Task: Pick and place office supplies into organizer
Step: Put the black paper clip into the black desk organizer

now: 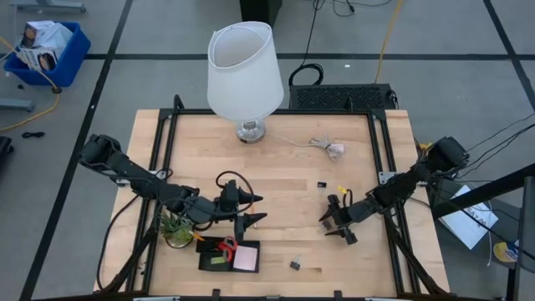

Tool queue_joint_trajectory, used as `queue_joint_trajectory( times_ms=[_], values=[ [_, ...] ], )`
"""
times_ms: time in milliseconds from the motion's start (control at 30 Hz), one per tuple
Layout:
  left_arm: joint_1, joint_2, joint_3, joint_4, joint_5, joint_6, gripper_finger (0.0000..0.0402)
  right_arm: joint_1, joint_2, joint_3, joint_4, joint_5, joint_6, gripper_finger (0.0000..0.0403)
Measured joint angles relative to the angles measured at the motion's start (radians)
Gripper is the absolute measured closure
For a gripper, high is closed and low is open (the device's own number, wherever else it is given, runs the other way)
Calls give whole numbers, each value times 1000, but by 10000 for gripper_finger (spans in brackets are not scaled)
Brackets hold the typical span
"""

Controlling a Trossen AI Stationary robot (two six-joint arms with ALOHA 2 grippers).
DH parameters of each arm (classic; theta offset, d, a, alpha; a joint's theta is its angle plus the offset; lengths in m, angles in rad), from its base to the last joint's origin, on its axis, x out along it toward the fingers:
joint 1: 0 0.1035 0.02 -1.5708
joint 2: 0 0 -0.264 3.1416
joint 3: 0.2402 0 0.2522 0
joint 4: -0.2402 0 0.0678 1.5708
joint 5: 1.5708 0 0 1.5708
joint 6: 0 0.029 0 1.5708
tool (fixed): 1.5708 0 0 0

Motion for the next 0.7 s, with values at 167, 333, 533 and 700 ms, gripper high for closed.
queue_joint_trajectory(
  times_ms=[167,333,533,700],
  values=[
    [0,0,0,0,0,0,128,0,1,-18,44,-4,-10,166],
    [0,0,0,1,0,-1,128,1,1,-18,41,-7,-80,210],
    [0,0,0,1,0,2,128,1,1,-18,62,-12,-98,258],
    [0,0,0,1,0,2,128,1,1,-18,166,-8,-99,255]
  ],
)
